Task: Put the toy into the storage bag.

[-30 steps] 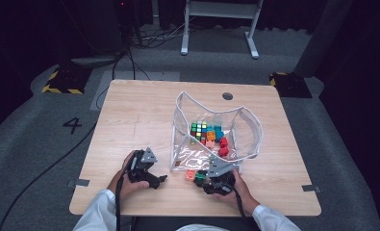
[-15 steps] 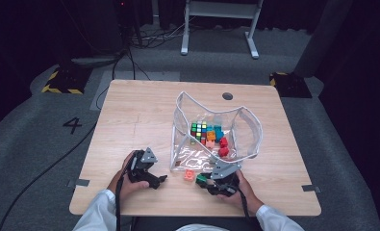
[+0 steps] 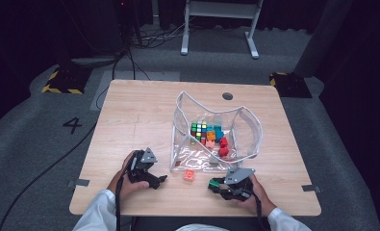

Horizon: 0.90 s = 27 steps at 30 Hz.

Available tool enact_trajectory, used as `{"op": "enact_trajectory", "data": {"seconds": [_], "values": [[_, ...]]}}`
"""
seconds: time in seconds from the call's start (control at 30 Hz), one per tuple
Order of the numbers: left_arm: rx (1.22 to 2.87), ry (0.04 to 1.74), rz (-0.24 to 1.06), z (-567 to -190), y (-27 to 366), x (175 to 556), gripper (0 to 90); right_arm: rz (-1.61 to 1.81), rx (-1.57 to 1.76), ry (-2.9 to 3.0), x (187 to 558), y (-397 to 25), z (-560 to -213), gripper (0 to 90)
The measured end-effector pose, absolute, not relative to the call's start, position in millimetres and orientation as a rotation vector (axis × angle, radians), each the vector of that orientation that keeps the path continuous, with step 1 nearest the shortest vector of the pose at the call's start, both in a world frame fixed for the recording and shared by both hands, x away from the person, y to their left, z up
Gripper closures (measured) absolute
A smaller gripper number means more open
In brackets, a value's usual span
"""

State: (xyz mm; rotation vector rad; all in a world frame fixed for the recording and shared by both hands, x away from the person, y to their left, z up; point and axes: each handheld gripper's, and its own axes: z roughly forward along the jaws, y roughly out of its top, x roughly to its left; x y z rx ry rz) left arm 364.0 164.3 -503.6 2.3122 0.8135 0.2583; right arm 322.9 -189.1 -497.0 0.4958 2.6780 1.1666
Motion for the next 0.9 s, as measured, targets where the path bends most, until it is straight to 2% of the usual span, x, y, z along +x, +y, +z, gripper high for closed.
{"op": "enact_trajectory", "data": {"seconds": [0.43, 0.9], "values": [[2.312, 0.807, 0.273, -503.5, 164.5, 364.5, 0.4, 1.179, 0.543, 2.638, 321.1, -241.7, -495.1, 66.5], [2.312, 0.808, 0.272, -503.5, 164.5, 364.5, 0.4, 1.128, 0.742, 2.525, 325.6, -297.0, -489.7, 66.4]]}}
